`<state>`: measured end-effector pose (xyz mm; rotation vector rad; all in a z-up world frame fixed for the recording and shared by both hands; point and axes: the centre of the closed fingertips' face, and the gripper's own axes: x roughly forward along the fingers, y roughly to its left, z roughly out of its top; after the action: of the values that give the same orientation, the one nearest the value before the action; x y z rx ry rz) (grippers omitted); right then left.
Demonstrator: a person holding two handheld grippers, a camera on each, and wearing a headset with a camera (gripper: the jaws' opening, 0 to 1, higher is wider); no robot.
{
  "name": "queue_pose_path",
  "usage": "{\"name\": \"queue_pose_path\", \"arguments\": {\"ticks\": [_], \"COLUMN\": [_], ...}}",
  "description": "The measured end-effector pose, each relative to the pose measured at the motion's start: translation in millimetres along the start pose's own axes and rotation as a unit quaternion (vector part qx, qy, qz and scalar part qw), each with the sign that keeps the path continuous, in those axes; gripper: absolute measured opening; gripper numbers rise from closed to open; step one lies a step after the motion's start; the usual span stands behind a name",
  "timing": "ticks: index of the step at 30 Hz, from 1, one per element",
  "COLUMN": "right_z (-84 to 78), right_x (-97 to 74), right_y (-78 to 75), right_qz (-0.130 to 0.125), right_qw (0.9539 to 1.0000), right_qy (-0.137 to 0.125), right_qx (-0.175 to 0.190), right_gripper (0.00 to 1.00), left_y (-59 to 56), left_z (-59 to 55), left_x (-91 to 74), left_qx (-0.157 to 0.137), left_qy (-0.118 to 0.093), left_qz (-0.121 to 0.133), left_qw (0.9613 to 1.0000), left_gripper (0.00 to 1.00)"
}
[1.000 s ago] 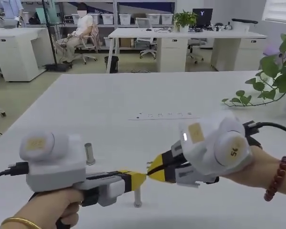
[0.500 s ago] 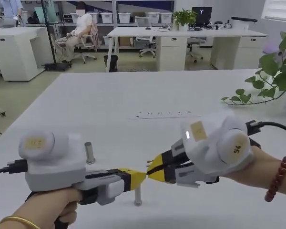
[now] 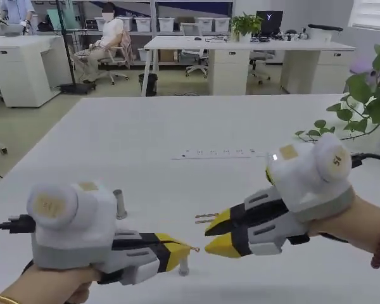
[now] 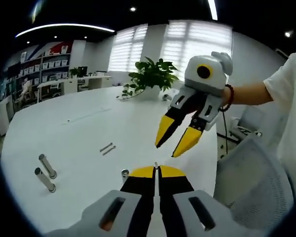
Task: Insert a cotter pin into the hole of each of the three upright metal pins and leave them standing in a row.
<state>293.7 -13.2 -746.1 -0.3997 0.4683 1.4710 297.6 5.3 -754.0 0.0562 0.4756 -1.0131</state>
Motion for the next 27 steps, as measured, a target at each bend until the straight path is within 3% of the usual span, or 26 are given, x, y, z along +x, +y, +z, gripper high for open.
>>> {"name": "queue_pose_path", "arguments": {"ticks": [8,12,20,27], "right_z": [-12.0,-15.5,-17.8,-15.2], "right_x": [-0.1,-0.8,0.1,-0.1], "right_y": [7.9,20.7,28.2,35.2], "right_qz": [0.045,0.092,0.119,0.142], "right_qw": [0.9983,0.9934,0.9884,0.9838], "right_qy": [0.006,0.003,-0.01,-0.023], "right_qx": [0.038,0.069,0.093,0.107], "right_gripper": [0.17,0.17,0.16,0.16], "left_y": [-13.7,-20.7,-35.0,-42.4], "left_z": [-2.2,-0.2,-2.0,0.6], "left_x": [0.6,0.5,-1.4,-3.2], "left_qx": [0.059,0.075,0.102,0.106], "left_qy": [0.014,0.012,0.012,0.002], "left_qz": [-0.045,-0.066,-0.103,-0.121], "left_qw": [0.9971,0.995,0.9894,0.987], "left_gripper": [0.0,0.0,0.0,0.0]}}
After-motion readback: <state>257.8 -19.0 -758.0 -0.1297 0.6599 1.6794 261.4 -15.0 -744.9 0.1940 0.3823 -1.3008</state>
